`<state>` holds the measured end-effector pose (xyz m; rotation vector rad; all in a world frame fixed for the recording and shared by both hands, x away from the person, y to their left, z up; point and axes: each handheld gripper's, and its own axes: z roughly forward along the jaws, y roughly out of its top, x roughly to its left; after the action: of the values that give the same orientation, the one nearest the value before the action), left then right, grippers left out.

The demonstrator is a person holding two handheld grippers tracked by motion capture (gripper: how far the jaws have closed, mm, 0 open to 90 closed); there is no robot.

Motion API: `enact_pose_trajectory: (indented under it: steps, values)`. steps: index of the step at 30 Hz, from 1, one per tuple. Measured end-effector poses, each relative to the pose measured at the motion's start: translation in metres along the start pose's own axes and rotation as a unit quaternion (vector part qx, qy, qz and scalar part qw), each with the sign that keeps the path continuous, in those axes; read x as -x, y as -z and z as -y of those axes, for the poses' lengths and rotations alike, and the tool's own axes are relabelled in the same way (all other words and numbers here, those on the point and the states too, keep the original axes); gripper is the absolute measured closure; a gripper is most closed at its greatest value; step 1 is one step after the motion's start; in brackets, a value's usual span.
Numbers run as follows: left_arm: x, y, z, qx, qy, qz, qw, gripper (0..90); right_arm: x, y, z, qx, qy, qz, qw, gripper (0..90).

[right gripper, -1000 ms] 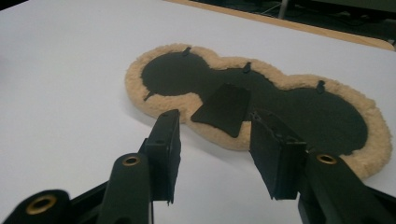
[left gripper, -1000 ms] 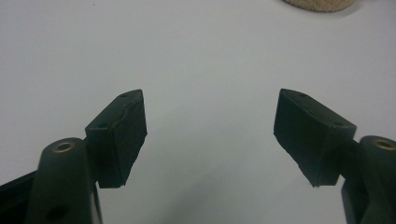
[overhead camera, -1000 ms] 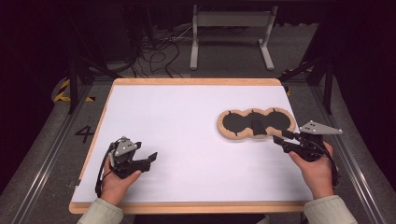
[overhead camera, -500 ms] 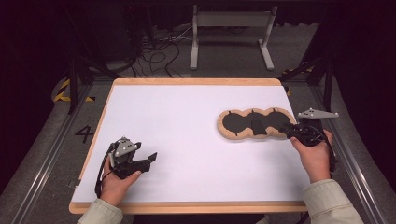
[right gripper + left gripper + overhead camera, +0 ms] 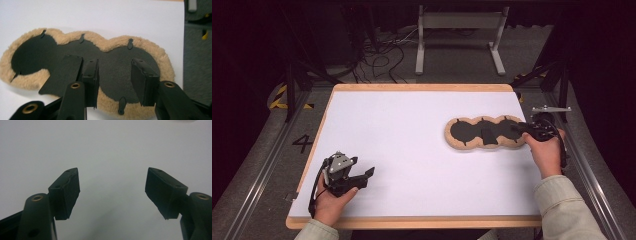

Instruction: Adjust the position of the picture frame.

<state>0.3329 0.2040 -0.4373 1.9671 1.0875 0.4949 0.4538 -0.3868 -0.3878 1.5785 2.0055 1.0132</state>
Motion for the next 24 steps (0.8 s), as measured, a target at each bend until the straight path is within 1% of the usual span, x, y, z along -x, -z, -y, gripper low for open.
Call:
enact_pose_trajectory:
  steps: [1,2,4,6,7,8,9,10,11,12,14,15,16,17,18,20,24]
  values:
    - [0.0,0.0,0.001,0.001,0.001,0.0,1.0,28.7,0.004,-0.003,0.0,-0.004,-0.014,-0.003,0.9999,56.8]
    - [0.0,0.001,0.002,0.003,0.002,-0.002,1.0,28.7,0.008,-0.006,0.001,-0.009,-0.024,0.0,0.9997,55.6]
    - [0.0,0.002,0.003,0.0,0.003,-0.004,1.0,28.7,0.015,-0.011,0.002,-0.013,-0.04,0.012,0.9991,52.9]
    - [-0.001,0.003,0.004,-0.001,0.003,-0.005,1.0,28.6,0.02,-0.013,0.002,-0.015,-0.051,0.026,0.9983,49.9]
    - [-0.001,0.003,0.004,-0.001,0.003,-0.005,1.0,28.6,0.02,-0.013,0.002,-0.015,-0.051,0.026,0.9983,49.9]
    - [-0.001,0.003,0.005,0.0,0.005,-0.006,1.0,28.6,0.025,-0.017,0.003,-0.02,-0.058,0.036,0.9975,46.4]
    - [-0.001,0.003,0.005,-0.001,0.005,-0.007,1.0,28.6,0.027,-0.018,0.003,-0.025,-0.056,0.04,0.9973,45.7]
    - [-0.001,0.003,0.006,0.0,0.008,-0.008,0.9999,28.6,0.027,-0.02,0.003,-0.038,-0.058,0.047,0.9965,44.4]
    - [-0.001,0.003,0.006,0.0,0.008,-0.008,0.9999,28.6,0.028,-0.021,0.003,-0.04,-0.056,0.053,0.9962,43.4]
    - [-0.001,0.003,0.006,-0.004,0.006,-0.007,0.9999,28.6,0.03,-0.023,0.003,-0.04,-0.06,0.05,0.9962,43.5]
    - [-0.001,0.003,0.006,-0.003,0.007,-0.008,0.9999,28.6,0.03,-0.023,0.002,-0.04,-0.062,0.048,0.9961,43.2]
    - [-0.001,0.002,0.006,-0.004,0.006,-0.007,0.9999,28.6,0.031,-0.024,0.002,-0.041,-0.057,0.053,0.9961,42.4]
    - [0.0,0.002,0.006,-0.003,0.005,-0.007,1.0,28.6,0.031,-0.025,0.002,-0.04,-0.06,0.052,0.9961,41.3]
    - [0.0,0.002,0.006,-0.004,0.004,-0.007,1.0,28.6,0.032,-0.026,0.002,-0.04,-0.064,0.05,0.9959,37.9]
    - [0.0,0.002,0.006,-0.005,0.003,-0.007,1.0,28.6,0.033,-0.027,0.003,-0.047,-0.073,0.052,0.9949,36.6]
    - [0.0,0.001,0.005,-0.004,0.002,-0.005,1.0,28.5,0.033,-0.03,0.003,-0.054,-0.074,0.051,0.9945,32.5]
    - [0.001,-0.001,0.005,-0.008,-0.001,-0.005,1.0,28.5,0.031,-0.038,0.004,-0.088,-0.08,0.056,0.9914,23.1]
